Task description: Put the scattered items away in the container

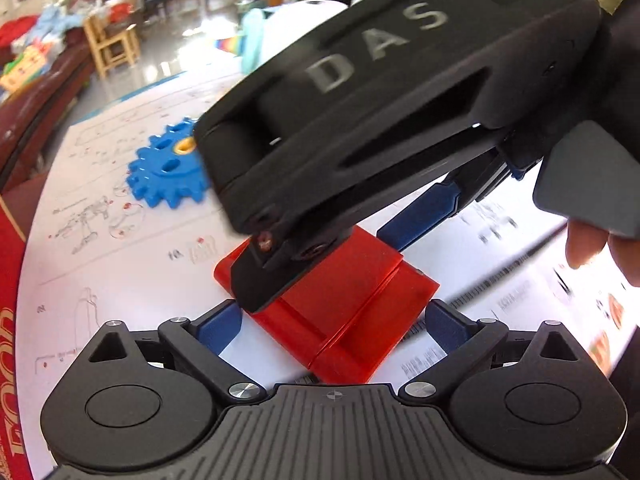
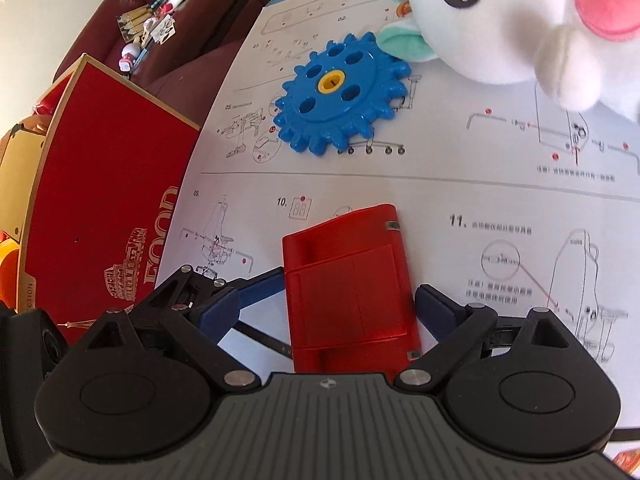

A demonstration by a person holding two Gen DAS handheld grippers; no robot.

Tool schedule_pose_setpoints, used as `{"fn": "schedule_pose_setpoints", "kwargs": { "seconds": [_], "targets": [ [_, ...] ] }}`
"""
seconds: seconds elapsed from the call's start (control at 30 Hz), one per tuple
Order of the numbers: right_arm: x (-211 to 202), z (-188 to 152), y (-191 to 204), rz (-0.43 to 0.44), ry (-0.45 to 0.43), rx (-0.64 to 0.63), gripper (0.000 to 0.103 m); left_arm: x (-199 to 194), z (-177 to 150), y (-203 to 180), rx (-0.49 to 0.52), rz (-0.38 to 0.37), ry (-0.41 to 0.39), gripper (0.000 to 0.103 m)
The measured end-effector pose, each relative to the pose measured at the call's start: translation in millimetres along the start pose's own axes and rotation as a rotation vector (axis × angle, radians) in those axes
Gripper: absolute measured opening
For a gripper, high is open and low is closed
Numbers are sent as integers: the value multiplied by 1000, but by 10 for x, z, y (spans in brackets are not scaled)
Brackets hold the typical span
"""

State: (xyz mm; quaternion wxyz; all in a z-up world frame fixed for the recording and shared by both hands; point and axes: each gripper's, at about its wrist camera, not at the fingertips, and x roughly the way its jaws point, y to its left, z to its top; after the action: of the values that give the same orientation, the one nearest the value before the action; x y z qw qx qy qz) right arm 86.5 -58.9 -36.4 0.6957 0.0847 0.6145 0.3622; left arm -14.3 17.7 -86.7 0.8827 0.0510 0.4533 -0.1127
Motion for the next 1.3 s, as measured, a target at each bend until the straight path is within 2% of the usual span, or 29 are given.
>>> {"fn": "schedule_pose_setpoints", "kwargs": {
  "seconds": [0.1, 0.23, 0.33, 0.43, 0.5, 0.7, 0.73, 0.83, 0.9, 0.93, 1.03, 1.07, 1.3],
  "targets": [
    [-77, -134, -77, 34, 8, 43, 96, -66, -83, -40, 1, -17, 1, 94],
    [-164, -245, -129, 12, -15, 66, 94, -117, -166, -66, -4, -30, 7, 87],
    [-185, -253, -84, -54, -36, 45, 90, -108, -135, -29, -12, -36, 15, 86],
    [-193, -251, -14, -199, -71, -17, 74, -96, -101, 25, -26, -25, 25, 86],
    [-206, -269, -13, -253, -85, -38, 64, -118, -128, 19, -30, -15, 29, 89],
    [-251, -348, -27, -312, -96, -77, 64, -187, -178, -10, -19, 25, 49, 89],
    [-252, -354, -25, -313, -95, -79, 64, -199, -186, -21, -20, 34, 50, 83],
    [-243, -362, 13, -319, -93, -98, 64, -209, -186, -7, -20, 44, 49, 75],
    [-211, -364, 30, -315, -80, -105, 63, -228, -194, 2, -27, 45, 34, 62],
    [-192, -372, 43, -320, -77, -112, 62, -237, -189, 19, -35, 46, 27, 47],
    [-167, -383, 86, -333, -81, -141, 62, -250, -169, 108, -84, 31, 24, 34],
    [-161, -380, 90, -335, -81, -143, 63, -242, -161, 133, -97, 28, 21, 31],
    [-131, -405, 137, -346, -86, -180, 63, -193, -127, 135, -99, 16, 10, 30]
  ]
}}
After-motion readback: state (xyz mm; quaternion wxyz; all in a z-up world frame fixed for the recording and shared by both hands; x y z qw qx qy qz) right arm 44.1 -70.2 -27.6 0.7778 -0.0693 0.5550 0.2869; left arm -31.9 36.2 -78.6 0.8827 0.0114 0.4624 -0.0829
